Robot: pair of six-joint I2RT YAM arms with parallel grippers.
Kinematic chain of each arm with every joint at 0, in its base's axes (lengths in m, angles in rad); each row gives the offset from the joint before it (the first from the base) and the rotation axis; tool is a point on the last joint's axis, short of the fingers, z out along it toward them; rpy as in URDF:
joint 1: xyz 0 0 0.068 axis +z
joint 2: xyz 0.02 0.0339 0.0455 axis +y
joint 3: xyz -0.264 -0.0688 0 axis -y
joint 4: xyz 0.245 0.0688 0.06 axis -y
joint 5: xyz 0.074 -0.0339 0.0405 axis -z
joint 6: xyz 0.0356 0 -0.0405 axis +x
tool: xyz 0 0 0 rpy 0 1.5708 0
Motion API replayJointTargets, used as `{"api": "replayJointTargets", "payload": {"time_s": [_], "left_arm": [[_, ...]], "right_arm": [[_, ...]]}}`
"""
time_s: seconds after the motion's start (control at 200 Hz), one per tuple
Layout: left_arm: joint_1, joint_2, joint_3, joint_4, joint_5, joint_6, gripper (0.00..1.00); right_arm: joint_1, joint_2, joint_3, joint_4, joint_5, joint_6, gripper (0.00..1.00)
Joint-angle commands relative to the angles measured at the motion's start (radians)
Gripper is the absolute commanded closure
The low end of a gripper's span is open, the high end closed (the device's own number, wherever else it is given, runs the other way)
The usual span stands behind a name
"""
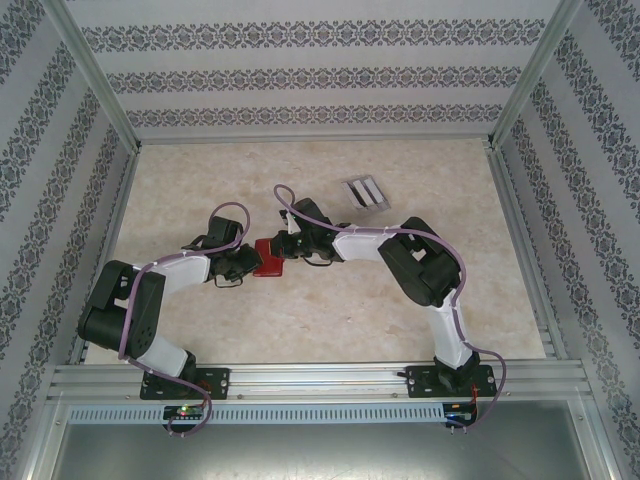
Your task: Put the credit cards into the card holder
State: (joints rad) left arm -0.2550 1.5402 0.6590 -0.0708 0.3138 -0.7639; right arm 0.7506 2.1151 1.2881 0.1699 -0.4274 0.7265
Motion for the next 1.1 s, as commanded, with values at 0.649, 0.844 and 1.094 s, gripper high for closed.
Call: {"api": "replayJointTargets", "payload": {"time_s": [0.649, 0.844, 1.094], "left_arm": [[0.002, 0.100, -0.012, -0.056, -0.016, -0.012, 0.79], [0.008, 0.117, -0.013, -0.046, -0.008, -0.014, 0.80], [0.016, 0.143, -0.011, -0.030, 0.010, -0.014, 0.80]], "right_arm": [[0.073, 0.003, -0.247, 0.153, 0.195, -0.316, 1.00], [0.097, 0.025, -0.301, 0.168, 0.311, -0.482, 1.00], [0.110, 0.068, -0.358, 0.235, 0.397, -0.572, 1.00]]}}
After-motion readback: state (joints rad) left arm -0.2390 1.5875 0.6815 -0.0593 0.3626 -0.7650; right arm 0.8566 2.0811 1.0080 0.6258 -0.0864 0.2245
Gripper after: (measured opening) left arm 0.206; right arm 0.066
